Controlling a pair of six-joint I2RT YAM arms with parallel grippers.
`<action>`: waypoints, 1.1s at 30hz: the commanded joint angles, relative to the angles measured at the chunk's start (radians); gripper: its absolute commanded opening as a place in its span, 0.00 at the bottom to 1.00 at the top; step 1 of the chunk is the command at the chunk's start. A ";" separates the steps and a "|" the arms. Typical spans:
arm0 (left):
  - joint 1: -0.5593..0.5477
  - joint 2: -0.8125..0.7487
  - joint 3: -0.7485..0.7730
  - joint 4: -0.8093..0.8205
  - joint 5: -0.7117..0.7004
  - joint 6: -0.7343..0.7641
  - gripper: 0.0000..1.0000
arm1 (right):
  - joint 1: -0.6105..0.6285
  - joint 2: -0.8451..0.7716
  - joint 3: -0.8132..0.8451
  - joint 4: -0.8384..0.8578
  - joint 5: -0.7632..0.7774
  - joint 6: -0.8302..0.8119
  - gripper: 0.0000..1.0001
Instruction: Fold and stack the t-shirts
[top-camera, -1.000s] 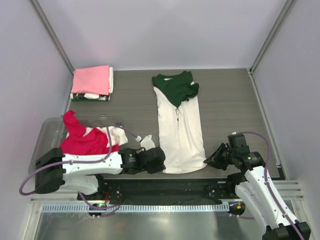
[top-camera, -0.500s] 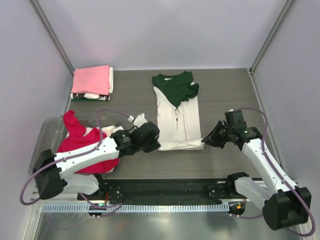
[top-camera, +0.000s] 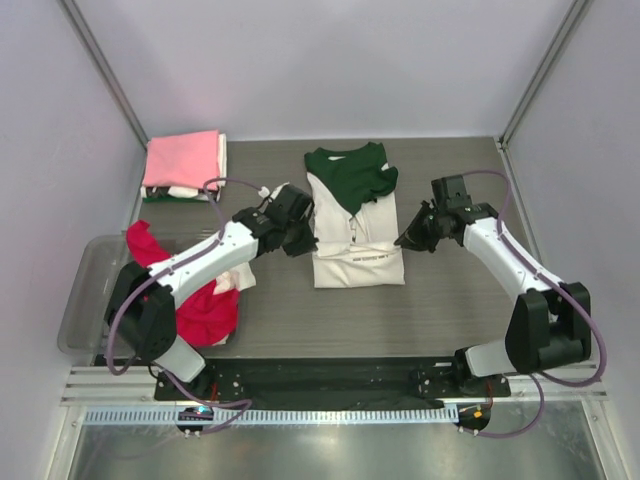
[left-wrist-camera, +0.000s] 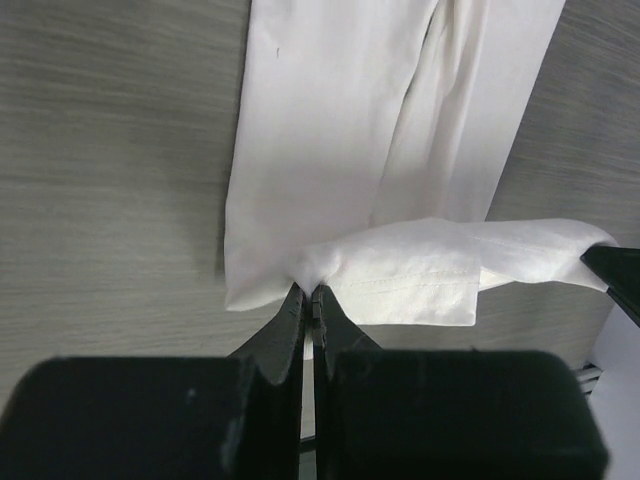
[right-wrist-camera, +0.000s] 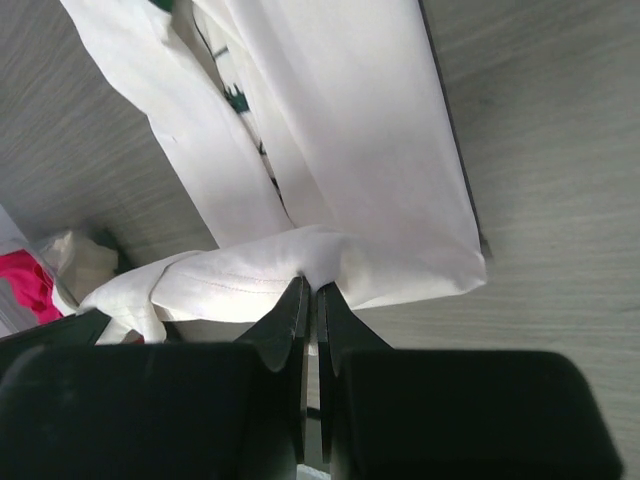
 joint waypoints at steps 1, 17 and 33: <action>0.065 0.066 0.089 0.012 0.070 0.092 0.00 | 0.001 0.064 0.113 0.048 0.042 -0.044 0.01; 0.193 0.346 0.304 0.012 0.233 0.205 0.00 | -0.011 0.357 0.282 0.082 0.064 -0.076 0.01; 0.228 0.511 0.411 0.011 0.290 0.225 0.01 | -0.031 0.489 0.326 0.097 0.071 -0.074 0.03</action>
